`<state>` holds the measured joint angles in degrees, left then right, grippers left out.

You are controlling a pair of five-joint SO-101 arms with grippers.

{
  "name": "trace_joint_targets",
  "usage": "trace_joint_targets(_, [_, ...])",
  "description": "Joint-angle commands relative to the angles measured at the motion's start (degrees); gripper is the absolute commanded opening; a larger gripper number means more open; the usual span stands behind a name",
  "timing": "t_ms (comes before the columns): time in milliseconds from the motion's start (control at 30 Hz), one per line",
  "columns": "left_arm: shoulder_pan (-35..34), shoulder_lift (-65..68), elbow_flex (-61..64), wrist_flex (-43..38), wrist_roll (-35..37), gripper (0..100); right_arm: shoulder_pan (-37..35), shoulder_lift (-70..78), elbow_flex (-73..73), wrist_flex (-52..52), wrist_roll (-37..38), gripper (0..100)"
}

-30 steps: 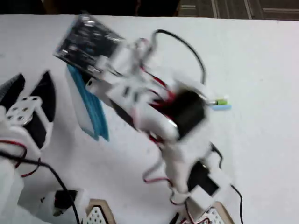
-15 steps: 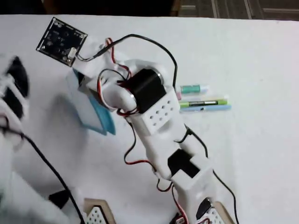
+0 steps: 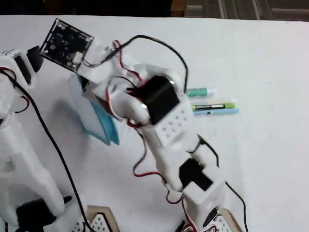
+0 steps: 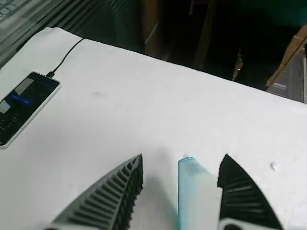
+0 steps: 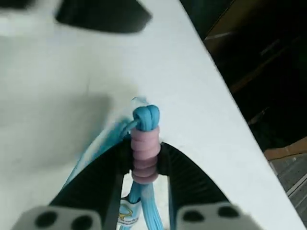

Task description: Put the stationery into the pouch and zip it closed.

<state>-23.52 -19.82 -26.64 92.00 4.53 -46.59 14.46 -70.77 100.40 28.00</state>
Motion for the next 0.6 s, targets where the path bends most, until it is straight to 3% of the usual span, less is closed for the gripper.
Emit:
trace_joint_targets(0, [1.8,0.04,-0.26,-1.05,-0.18,27,-0.57,-5.14,-0.88,0.84,0.53,1.8])
trace_joint_targets(300, [2.07,-0.04,-0.62,0.35,-0.18,27,-0.57,-8.48,-0.88,-1.89,5.98,1.7])
trace_joint_targets(433, [1.8,-0.04,-0.62,3.43,-0.35,27,-0.84,-9.36,-0.62,-4.62,13.27,1.7])
trace_joint_targets(567, [1.71,-1.19,-0.35,5.36,-0.44,27,-2.86,-7.78,2.11,-1.01,14.15,1.8])
